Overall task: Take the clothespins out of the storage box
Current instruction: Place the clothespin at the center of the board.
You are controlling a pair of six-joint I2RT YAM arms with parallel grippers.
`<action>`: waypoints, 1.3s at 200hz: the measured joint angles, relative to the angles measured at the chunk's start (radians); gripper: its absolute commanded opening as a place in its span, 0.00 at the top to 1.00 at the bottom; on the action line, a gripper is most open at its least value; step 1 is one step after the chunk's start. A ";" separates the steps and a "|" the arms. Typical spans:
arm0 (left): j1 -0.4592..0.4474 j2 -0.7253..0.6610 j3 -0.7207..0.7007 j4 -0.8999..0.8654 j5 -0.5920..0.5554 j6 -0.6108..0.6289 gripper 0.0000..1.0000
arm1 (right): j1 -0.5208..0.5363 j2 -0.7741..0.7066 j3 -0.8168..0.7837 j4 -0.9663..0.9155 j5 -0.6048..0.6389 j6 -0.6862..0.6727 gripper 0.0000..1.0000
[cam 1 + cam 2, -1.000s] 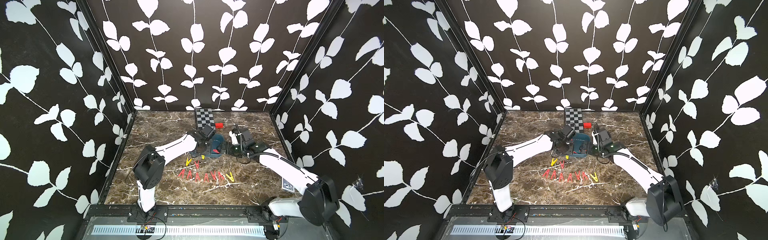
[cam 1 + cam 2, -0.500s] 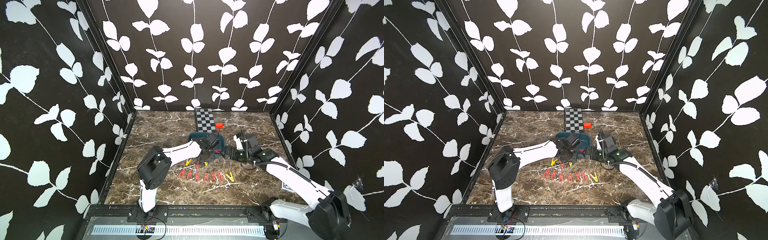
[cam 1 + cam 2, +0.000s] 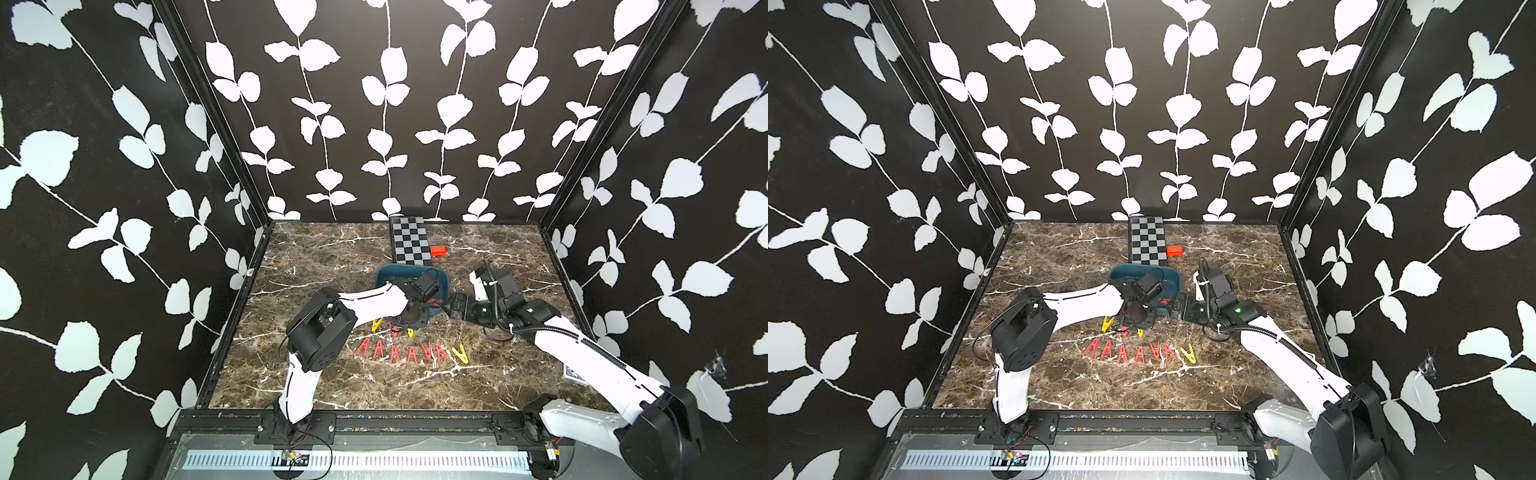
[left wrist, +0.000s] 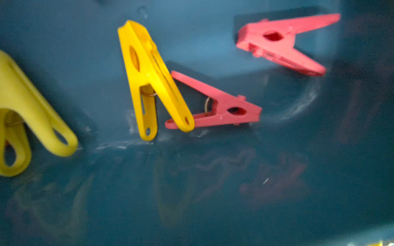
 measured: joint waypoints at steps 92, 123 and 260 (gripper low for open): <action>0.002 -0.058 -0.002 -0.034 -0.023 0.005 0.67 | 0.000 0.127 0.092 -0.010 0.000 -0.025 0.01; 0.023 -0.159 -0.002 -0.053 -0.038 0.005 0.62 | 0.000 0.213 0.182 -0.016 0.002 -0.053 0.01; 0.184 -0.409 -0.074 -0.112 -0.092 0.023 0.01 | 0.066 0.725 0.659 -0.141 0.059 -0.201 0.30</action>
